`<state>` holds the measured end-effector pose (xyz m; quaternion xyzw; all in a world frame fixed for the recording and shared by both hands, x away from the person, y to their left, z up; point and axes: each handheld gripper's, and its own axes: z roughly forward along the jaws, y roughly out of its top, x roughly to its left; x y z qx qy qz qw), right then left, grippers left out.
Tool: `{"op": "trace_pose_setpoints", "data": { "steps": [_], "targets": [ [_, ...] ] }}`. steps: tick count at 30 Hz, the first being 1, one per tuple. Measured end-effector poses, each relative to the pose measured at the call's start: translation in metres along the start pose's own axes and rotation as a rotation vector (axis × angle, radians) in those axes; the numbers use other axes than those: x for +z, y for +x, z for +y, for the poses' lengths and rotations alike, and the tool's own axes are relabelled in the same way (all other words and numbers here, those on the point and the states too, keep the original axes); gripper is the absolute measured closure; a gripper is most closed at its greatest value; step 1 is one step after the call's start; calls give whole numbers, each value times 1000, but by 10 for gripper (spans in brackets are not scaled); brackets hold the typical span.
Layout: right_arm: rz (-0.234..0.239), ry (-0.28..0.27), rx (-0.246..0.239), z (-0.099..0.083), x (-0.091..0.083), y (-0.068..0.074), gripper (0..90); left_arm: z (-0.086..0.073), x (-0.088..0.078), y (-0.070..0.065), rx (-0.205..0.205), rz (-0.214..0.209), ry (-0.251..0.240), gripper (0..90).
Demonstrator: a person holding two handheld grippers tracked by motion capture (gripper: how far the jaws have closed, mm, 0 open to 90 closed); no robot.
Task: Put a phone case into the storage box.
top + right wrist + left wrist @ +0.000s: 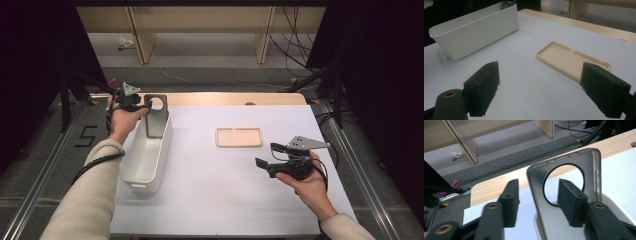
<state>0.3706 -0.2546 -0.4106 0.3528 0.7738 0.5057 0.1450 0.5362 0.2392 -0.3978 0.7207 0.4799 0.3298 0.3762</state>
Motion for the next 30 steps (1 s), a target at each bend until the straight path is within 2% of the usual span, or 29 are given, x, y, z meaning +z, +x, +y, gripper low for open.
{"op": "trace_pose_setpoints", "data": {
  "steps": [7, 9, 10, 12, 13, 15, 18, 20, 22, 24, 26, 30],
  "targets": [
    [-1, 3, -2, 0, 0, 0, 165, 2, -12, -2, 7, -7, -30, 334],
    [-3, 3, -2, 0, 0, 0, 165, 2, -16, -2, -3, -15, -20, 298],
    [-4, 4, -2, 0, 0, 0, 164, 1, -18, -3, -7, -20, -16, 282],
    [-4, 6, -1, 0, 0, 0, 164, 1, -25, -3, -8, -47, 2, 312],
    [-5, 6, -3, 0, 0, 0, 163, 2, -28, -3, -15, -54, -4, 310],
    [-8, 5, -3, 0, 0, -1, 162, 2, -36, -3, -23, -64, -8, 244],
    [-11, 6, 2, 0, 1, -2, 163, 2, -47, -6, -9, -84, -17, 161],
    [-13, 6, 3, 0, 1, -3, 163, 1, -55, -8, -3, -94, -25, 137],
    [-16, 8, 4, 0, 1, -3, 163, 0, -62, -10, 2, -94, -31, 75],
    [-18, 9, 3, 0, 1, -3, 163, -3, -71, -14, 9, -103, -36, 51],
    [-18, 8, 3, 0, 1, -3, 163, -6, -77, -19, 7, -112, -41, 40],
    [-19, 8, 2, 0, 1, -3, 163, -17, -94, -35, 3, -156, -67, 36]
  ]
}}
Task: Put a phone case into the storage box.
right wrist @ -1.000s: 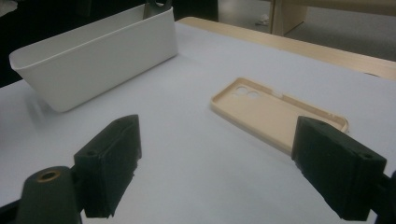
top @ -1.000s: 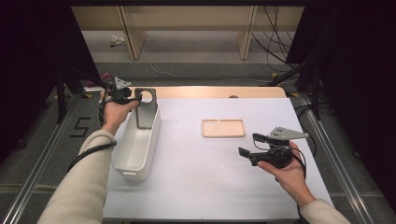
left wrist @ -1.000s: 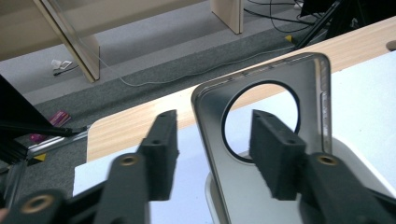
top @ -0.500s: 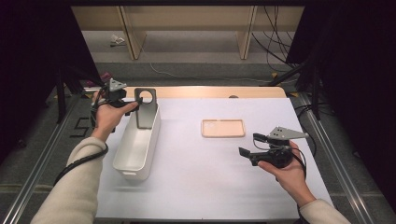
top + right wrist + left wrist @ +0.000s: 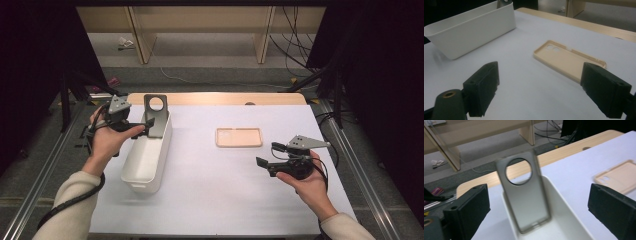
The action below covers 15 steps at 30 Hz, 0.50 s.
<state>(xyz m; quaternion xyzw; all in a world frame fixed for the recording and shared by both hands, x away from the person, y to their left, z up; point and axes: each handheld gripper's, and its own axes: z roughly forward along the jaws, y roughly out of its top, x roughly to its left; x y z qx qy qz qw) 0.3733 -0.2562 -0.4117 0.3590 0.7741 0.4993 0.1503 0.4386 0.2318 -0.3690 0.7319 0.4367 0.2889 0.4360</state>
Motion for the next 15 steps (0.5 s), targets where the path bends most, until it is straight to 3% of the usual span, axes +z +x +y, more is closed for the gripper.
{"op": "trace_pose_setpoints", "data": {
  "steps": [6, 15],
  "targets": [
    [-3, 1, -2, 0, 0, -1, 163, -12, -16, -29, 29, -52, -47, 42],
    [-4, 2, -5, 0, 1, -1, 163, -28, -28, -58, 47, -132, -45, 44]
  ]
}}
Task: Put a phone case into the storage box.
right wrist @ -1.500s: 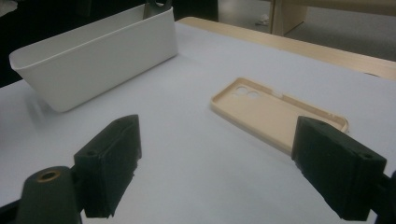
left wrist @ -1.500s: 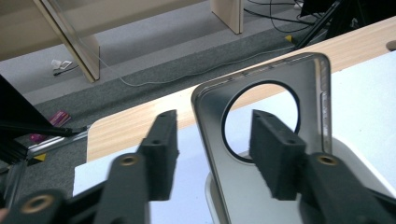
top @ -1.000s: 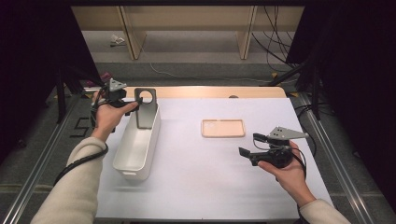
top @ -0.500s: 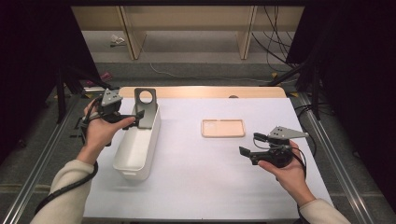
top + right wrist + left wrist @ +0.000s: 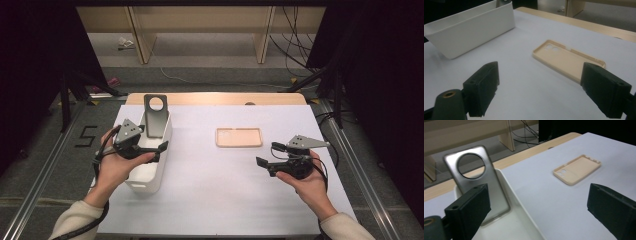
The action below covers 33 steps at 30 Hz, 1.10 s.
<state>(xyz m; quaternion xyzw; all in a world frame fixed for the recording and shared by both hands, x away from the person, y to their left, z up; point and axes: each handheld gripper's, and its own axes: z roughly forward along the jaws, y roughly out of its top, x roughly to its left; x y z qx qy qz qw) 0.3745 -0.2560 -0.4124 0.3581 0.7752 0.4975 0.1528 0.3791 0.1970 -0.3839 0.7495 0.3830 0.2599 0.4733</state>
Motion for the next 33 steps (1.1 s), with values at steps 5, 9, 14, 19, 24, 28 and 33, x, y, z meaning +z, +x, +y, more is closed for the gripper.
{"op": "trace_pose_setpoints", "data": {
  "steps": [5, 9, 14, 19, 24, 28, 33],
  "targets": [
    [1, 3, -3, 1, 0, 0, 163, -6, -4, -17, 13, -38, -16, 50],
    [-2, 1, -2, 1, 0, -1, 163, -13, -11, -35, 34, -54, -35, 59],
    [0, -8, -4, 3, 2, -1, 162, -24, -15, -51, 61, -77, -51, 73],
    [4, -3, -4, 3, 4, -2, 162, -30, -14, -55, 85, -87, -43, 73],
    [4, -3, -3, 2, 4, -3, 162, -31, -13, -54, 87, -89, -47, 75],
    [1, -2, 1, 2, 4, -4, 162, -33, -12, -54, 90, -88, -43, 77],
    [2, -1, 1, 2, 4, -4, 162, -32, -13, -54, 90, -86, -48, 78]
  ]
}}
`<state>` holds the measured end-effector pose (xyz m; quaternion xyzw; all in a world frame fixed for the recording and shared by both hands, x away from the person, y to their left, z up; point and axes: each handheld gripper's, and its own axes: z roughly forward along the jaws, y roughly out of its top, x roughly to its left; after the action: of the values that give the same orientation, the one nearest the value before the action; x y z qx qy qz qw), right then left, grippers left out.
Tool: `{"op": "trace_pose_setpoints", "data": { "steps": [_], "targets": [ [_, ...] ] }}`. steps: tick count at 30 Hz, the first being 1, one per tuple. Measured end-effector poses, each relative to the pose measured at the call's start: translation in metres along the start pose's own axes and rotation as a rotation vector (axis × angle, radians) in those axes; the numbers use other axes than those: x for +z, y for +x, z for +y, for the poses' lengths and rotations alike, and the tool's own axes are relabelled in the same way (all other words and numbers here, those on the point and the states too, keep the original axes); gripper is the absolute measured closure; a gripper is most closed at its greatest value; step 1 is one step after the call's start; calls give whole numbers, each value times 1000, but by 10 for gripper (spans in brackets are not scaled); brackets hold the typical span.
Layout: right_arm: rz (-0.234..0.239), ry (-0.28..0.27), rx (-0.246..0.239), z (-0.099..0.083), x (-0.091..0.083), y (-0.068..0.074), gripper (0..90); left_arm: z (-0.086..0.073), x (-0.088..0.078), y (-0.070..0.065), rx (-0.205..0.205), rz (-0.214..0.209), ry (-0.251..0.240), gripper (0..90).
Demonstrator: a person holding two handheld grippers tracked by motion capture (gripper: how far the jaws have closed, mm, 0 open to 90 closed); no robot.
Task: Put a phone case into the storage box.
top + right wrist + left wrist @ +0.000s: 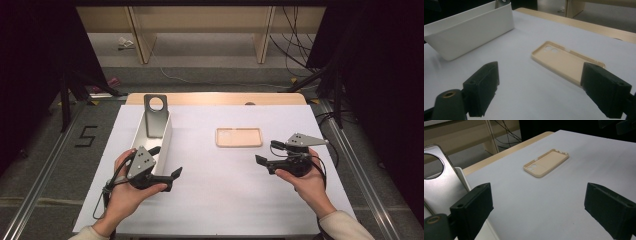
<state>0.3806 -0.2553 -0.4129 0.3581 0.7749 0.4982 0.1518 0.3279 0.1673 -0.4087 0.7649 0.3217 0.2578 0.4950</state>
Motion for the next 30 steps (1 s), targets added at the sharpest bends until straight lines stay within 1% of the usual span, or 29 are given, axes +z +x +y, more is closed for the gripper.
{"op": "trace_pose_setpoints", "data": {
  "steps": [6, 13, 16, 22, 25, 30],
  "targets": [
    [-2, -6, 2, 0, -1, 0, 162, 0, 1, -1, 1, -3, 3, 79],
    [-4, -8, 4, 1, 0, -1, 162, -1, 1, 0, -9, -4, 3, 78],
    [-6, -7, 11, 1, 0, -2, 162, -1, 1, 0, -5, -6, 5, 79],
    [-7, -8, 9, 1, 1, -2, 162, 0, 1, 1, -8, -2, 1, 79],
    [-8, -7, 8, 1, -1, -2, 162, -1, 1, 1, -3, -1, 6, 79],
    [-16, -14, 9, 2, -1, -4, 162, 0, 1, 2, -17, 1, -4, 78]
  ]
}}
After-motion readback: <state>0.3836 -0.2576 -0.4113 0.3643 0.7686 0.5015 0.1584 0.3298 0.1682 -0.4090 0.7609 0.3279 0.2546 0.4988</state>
